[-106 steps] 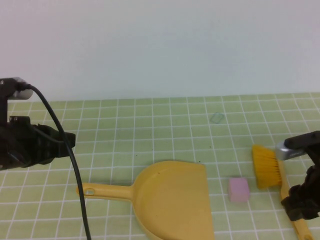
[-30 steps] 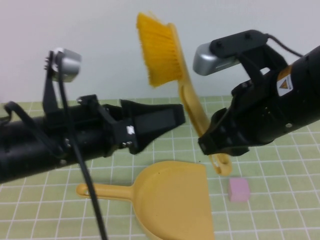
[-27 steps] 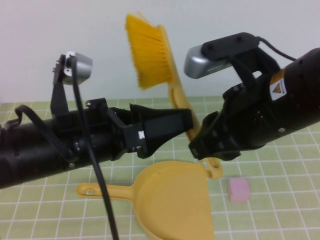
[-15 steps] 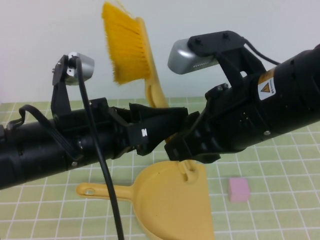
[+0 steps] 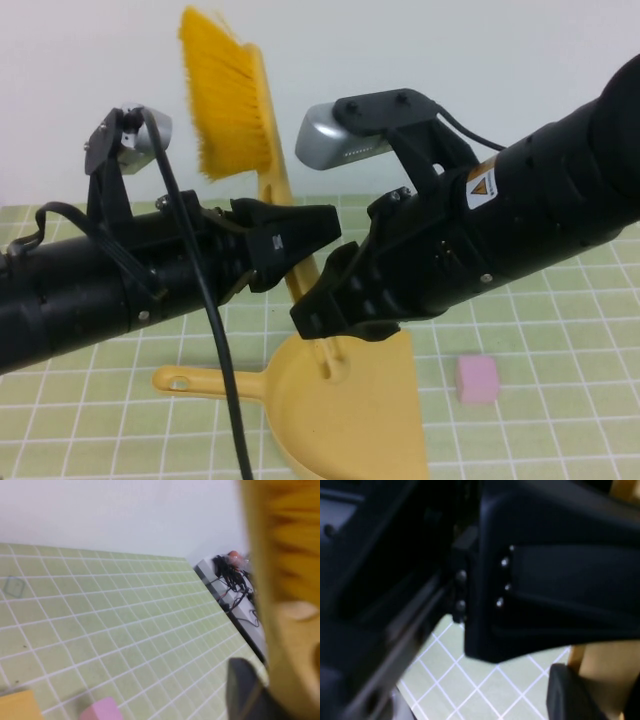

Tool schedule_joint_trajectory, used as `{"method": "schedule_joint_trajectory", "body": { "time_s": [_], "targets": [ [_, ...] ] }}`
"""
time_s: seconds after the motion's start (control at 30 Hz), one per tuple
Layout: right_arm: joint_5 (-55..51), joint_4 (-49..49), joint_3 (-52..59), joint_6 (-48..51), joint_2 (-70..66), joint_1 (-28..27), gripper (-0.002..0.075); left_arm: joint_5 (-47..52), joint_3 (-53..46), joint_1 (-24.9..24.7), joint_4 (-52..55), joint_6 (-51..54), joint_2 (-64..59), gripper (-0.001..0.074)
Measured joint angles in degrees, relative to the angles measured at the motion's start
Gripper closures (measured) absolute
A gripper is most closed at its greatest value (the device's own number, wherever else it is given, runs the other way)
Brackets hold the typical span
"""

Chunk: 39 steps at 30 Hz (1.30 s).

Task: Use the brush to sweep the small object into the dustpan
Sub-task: Hand over the broom

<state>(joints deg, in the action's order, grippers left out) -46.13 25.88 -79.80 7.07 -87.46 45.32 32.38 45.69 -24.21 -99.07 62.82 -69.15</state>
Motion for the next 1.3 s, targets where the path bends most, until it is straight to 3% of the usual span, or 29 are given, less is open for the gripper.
{"method": "schedule_joint_trajectory", "body": {
  "time_s": [0.07,0.3,0.37,0.43,0.6,0.67,0.93,1.17,1.3],
  "targets": [
    [0.0,-0.11,0.0,0.14,-0.06,0.0,0.0724,0.03,0.0,0.0,-0.27,-0.45,0.0,0.0579],
    [-0.24,-0.25,0.0,2.98,-0.06,0.0,0.072,-0.22,0.0,0.0,-0.27,-0.45,0.0,0.0582],
    [0.02,-0.25,0.0,2.98,-0.06,0.0,0.0688,-0.22,0.0,0.0,-0.27,-0.45,0.0,0.0582],
    [0.13,-0.25,0.0,2.88,-0.06,0.0,0.0613,-0.22,0.0,0.0,-0.27,-0.45,0.0,0.0582],
    [0.18,-0.14,0.0,0.28,-0.06,-0.1,0.0287,-0.14,0.0,0.0,-0.27,-0.21,0.0,0.0583],
    [0.07,-0.14,0.0,-0.33,0.33,-0.1,0.023,0.02,0.0,0.0,-0.27,-0.21,0.11,0.0583],
    [-5.0,0.75,0.0,-0.66,7.22,-2.97,0.023,-0.33,0.0,0.0,-0.27,-0.21,0.11,0.0583],
    [-14.9,2.47,5.83,5.56,13.7,-17.22,0.023,3.31,0.0,0.0,-0.27,-1.04,0.11,0.0583],
    [-13.88,15.03,19.21,16.06,17.46,-25.56,0.023,6.33,0.0,0.0,-0.27,-2.79,0.11,0.0583]
  ]
}}
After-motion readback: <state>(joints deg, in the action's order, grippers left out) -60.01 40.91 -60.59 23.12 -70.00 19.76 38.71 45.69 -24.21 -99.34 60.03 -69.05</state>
